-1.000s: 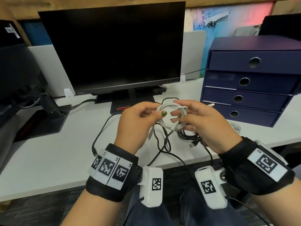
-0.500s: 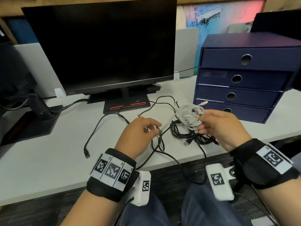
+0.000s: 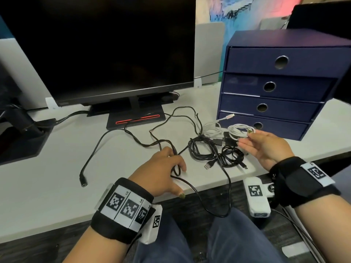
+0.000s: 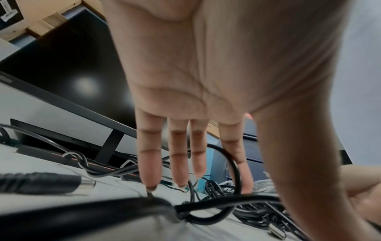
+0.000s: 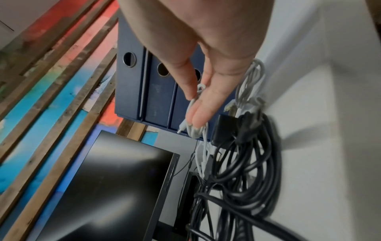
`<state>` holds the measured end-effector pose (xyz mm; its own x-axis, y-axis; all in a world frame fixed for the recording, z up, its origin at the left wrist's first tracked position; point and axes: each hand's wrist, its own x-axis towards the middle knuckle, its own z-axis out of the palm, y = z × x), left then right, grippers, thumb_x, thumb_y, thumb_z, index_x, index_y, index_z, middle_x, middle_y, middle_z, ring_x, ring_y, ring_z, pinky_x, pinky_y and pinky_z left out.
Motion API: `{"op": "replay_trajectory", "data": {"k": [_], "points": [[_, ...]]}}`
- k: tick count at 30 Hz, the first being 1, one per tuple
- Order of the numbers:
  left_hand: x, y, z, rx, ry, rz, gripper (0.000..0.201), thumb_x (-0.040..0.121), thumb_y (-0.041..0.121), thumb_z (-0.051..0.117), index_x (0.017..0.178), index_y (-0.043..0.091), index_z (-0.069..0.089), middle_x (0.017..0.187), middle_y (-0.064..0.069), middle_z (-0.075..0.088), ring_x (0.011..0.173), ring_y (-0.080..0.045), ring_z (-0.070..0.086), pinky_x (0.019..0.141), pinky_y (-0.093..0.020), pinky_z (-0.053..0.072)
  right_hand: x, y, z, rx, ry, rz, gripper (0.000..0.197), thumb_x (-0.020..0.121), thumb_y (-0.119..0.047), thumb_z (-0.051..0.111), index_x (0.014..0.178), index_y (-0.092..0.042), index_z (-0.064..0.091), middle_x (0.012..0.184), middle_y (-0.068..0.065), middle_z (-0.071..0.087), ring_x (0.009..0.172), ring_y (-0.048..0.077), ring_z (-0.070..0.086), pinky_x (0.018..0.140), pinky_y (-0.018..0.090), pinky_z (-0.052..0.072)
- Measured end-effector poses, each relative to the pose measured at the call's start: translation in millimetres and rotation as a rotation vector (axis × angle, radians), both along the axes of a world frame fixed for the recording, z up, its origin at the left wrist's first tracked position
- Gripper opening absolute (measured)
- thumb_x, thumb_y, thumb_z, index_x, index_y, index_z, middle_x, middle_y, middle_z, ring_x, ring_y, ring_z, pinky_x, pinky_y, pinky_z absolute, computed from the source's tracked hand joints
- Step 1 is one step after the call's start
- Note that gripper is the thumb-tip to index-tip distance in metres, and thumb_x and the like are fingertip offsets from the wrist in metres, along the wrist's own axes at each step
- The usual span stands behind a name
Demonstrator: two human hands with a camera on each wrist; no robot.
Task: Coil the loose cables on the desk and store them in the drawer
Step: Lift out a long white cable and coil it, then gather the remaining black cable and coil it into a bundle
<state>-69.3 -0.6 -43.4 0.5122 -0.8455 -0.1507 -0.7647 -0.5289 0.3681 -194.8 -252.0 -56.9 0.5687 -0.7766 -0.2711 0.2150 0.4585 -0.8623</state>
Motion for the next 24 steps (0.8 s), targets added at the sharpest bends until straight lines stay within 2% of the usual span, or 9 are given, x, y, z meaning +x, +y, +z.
{"op": "replay_trajectory", "data": {"k": [4, 8, 10, 12, 14, 17, 19, 21, 24], "points": [[4, -2, -2, -0.096, -0.08, 0.041, 0.024, 0.074, 0.043, 0.075, 0.085, 0.031, 0.057, 0.098, 0.011, 0.041, 0.088, -0.008, 0.045, 0.078, -0.027, 0.047, 11, 5, 4, 0.006, -0.001, 0.047, 0.017, 0.095, 0.008, 0.04, 0.108, 0.0, 0.047, 0.096, 0.026, 0.061, 0.08, 0.031, 0.07, 0.063, 0.033, 0.061], [10, -2, -3, -0.161, -0.136, 0.083, 0.019, 0.079, 0.041, 0.071, 0.08, 0.028, 0.057, 0.094, 0.011, 0.043, 0.083, -0.007, 0.046, 0.07, -0.022, 0.043, 14, 7, 6, -0.029, 0.04, 0.088, 0.036, 0.095, 0.01, 0.041, 0.129, -0.001, 0.038, 0.093, 0.022, 0.058, 0.082, 0.032, 0.065, 0.062, 0.034, 0.059], [14, 0, -2, -0.203, -0.162, 0.136, 0.017, 0.08, 0.037, 0.071, 0.081, 0.025, 0.059, 0.094, 0.01, 0.045, 0.084, -0.009, 0.05, 0.071, -0.024, 0.044, 13, 6, 2, -0.136, 0.173, 0.103, 0.045, 0.093, 0.008, 0.046, 0.136, 0.0, 0.035, 0.088, 0.018, 0.058, 0.075, 0.028, 0.063, 0.062, 0.035, 0.06], [20, 3, -1, -0.244, -0.194, 0.196, 0.015, 0.083, 0.032, 0.07, 0.081, 0.023, 0.058, 0.095, 0.01, 0.047, 0.082, -0.01, 0.052, 0.07, -0.025, 0.045, 12, 4, -4, -0.286, 0.319, 0.078, 0.056, 0.091, 0.003, 0.051, 0.143, -0.008, 0.033, 0.082, 0.013, 0.056, 0.063, 0.021, 0.055, 0.06, 0.031, 0.051], [27, 7, 1, -0.274, -0.239, 0.254, 0.014, 0.084, 0.029, 0.069, 0.081, 0.021, 0.058, 0.093, 0.009, 0.049, 0.076, -0.01, 0.052, 0.068, -0.025, 0.044, 11, 4, -6, -0.472, 0.423, 0.026, 0.053, 0.088, -0.002, 0.054, 0.138, -0.018, 0.044, 0.081, 0.01, 0.056, 0.059, 0.017, 0.049, 0.058, 0.028, 0.043], [36, 15, 5, -0.319, -0.271, 0.336, 0.014, 0.087, 0.023, 0.067, 0.08, 0.017, 0.056, 0.09, 0.006, 0.051, 0.072, -0.013, 0.054, 0.068, -0.027, 0.044, 9, 16, 0, -0.754, 0.448, 0.004, 0.033, 0.088, -0.004, 0.053, 0.112, -0.023, 0.065, 0.074, 0.005, 0.056, 0.06, 0.017, 0.048, 0.058, 0.026, 0.042], [41, 19, 7, -0.339, -0.274, 0.384, 0.013, 0.089, 0.02, 0.064, 0.081, 0.016, 0.055, 0.09, 0.003, 0.053, 0.073, -0.015, 0.055, 0.069, -0.028, 0.045, 8, 31, 9, -0.862, 0.429, 0.077, 0.026, 0.089, -0.007, 0.053, 0.099, -0.024, 0.07, 0.067, 0.001, 0.058, 0.056, 0.017, 0.048, 0.053, 0.026, 0.042], [45, 22, 9, -0.351, -0.285, 0.424, 0.014, 0.091, 0.018, 0.06, 0.081, 0.014, 0.051, 0.084, 0.001, 0.054, 0.069, -0.014, 0.052, 0.062, -0.024, 0.043, 8, 49, 19, -0.906, 0.438, 0.248, 0.025, 0.091, -0.01, 0.052, 0.096, -0.026, 0.07, 0.063, 0.003, 0.063, 0.048, 0.017, 0.049, 0.044, 0.023, 0.04], [48, 25, 10, -0.372, -0.285, 0.467, 0.013, 0.094, 0.017, 0.053, 0.084, 0.013, 0.046, 0.08, -0.003, 0.053, 0.065, -0.012, 0.049, 0.055, -0.02, 0.036, 10, 77, 26, -0.869, 0.434, 0.6, 0.034, 0.095, -0.01, 0.048, 0.115, -0.035, 0.061, 0.075, 0.005, 0.072, 0.048, 0.022, 0.057, 0.04, 0.024, 0.043]]}}
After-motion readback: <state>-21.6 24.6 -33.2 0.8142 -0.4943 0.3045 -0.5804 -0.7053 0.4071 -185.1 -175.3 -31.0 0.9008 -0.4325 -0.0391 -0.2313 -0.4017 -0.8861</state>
